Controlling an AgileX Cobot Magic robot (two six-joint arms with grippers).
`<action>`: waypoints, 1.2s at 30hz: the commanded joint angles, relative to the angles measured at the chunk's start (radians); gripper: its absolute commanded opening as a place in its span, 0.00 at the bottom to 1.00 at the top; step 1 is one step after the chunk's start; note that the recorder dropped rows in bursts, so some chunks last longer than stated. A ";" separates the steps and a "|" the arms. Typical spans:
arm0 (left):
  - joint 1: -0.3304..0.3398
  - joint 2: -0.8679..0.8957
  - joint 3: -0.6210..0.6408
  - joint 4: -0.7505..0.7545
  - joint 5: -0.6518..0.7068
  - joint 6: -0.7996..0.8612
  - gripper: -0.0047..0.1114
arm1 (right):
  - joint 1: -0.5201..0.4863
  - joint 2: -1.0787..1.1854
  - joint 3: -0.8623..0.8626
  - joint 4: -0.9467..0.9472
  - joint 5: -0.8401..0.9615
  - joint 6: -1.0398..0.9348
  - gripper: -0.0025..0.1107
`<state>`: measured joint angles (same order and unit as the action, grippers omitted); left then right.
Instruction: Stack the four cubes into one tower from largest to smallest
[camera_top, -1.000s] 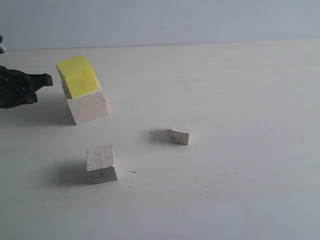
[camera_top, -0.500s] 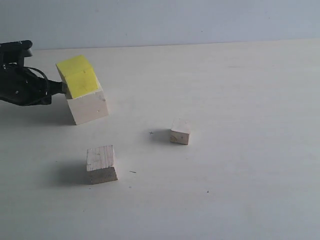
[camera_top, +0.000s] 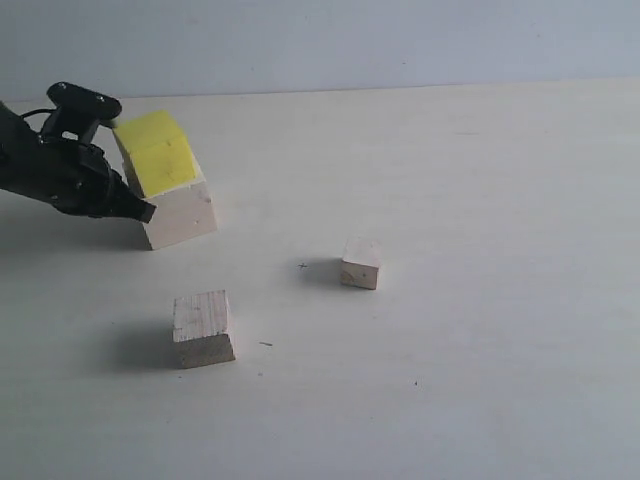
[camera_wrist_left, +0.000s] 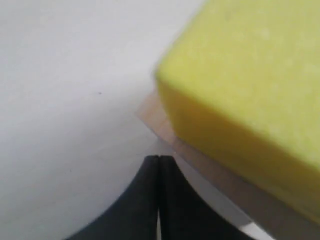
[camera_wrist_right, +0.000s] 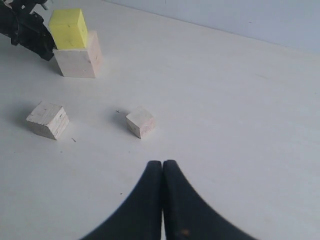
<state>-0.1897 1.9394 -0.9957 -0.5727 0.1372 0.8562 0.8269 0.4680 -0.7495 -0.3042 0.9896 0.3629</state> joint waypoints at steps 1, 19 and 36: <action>-0.041 0.022 -0.007 -0.010 -0.012 0.095 0.04 | -0.002 -0.004 0.005 -0.012 -0.022 -0.001 0.02; -0.170 0.069 -0.052 0.024 -0.216 0.105 0.04 | -0.002 -0.004 0.005 -0.014 -0.019 -0.001 0.02; -0.277 0.121 -0.112 0.066 -0.248 0.101 0.04 | -0.002 -0.004 0.028 -0.028 -0.025 -0.001 0.02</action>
<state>-0.4493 2.0603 -1.1009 -0.5195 -0.0995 0.9610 0.8269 0.4680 -0.7399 -0.3167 0.9805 0.3629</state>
